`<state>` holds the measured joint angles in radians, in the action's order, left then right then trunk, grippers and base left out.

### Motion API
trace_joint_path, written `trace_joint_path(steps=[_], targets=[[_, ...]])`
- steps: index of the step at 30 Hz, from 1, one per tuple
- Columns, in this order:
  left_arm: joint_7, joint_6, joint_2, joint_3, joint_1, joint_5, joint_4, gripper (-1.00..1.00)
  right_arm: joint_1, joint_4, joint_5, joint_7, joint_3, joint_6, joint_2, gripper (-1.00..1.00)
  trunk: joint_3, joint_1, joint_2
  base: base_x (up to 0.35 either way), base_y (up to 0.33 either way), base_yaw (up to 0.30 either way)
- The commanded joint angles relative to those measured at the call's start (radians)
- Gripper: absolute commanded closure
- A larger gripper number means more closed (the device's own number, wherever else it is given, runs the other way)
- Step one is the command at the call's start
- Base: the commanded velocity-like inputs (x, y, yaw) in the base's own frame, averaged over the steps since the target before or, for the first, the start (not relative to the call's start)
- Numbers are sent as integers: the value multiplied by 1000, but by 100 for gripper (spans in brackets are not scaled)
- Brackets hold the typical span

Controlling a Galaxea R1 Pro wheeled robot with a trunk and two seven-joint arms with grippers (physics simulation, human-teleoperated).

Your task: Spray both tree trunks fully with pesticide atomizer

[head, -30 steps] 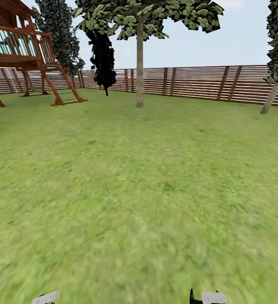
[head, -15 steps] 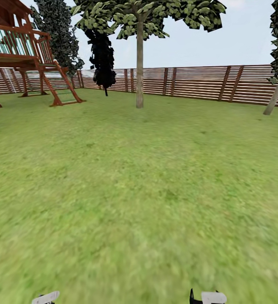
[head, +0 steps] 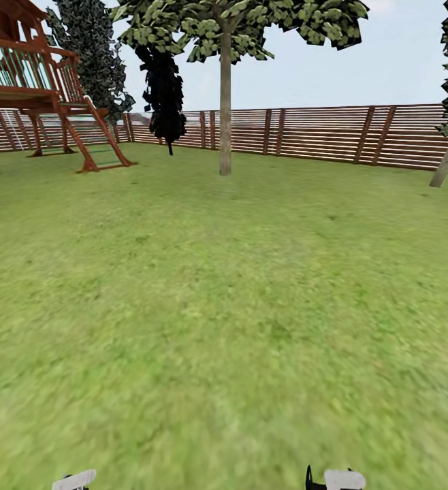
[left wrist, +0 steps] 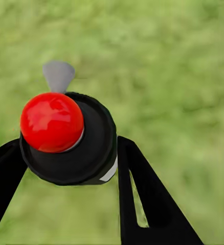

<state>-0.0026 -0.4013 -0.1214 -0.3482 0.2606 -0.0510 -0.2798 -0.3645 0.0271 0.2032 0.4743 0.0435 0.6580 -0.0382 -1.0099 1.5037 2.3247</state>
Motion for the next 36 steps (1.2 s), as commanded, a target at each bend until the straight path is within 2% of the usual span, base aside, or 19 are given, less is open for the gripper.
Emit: trace_joint_path(steps=[1,36], targets=[[0,-4,0,-5,1,-5,1,100,-1,-1,7,10,4,-1,0,-100,-1,0,0,339,0,0],[0,-4,-1,-6,1,-4,0,100,-1,-1,7,10,4,-1,0,-100,-1,0,0,339,0,0]])
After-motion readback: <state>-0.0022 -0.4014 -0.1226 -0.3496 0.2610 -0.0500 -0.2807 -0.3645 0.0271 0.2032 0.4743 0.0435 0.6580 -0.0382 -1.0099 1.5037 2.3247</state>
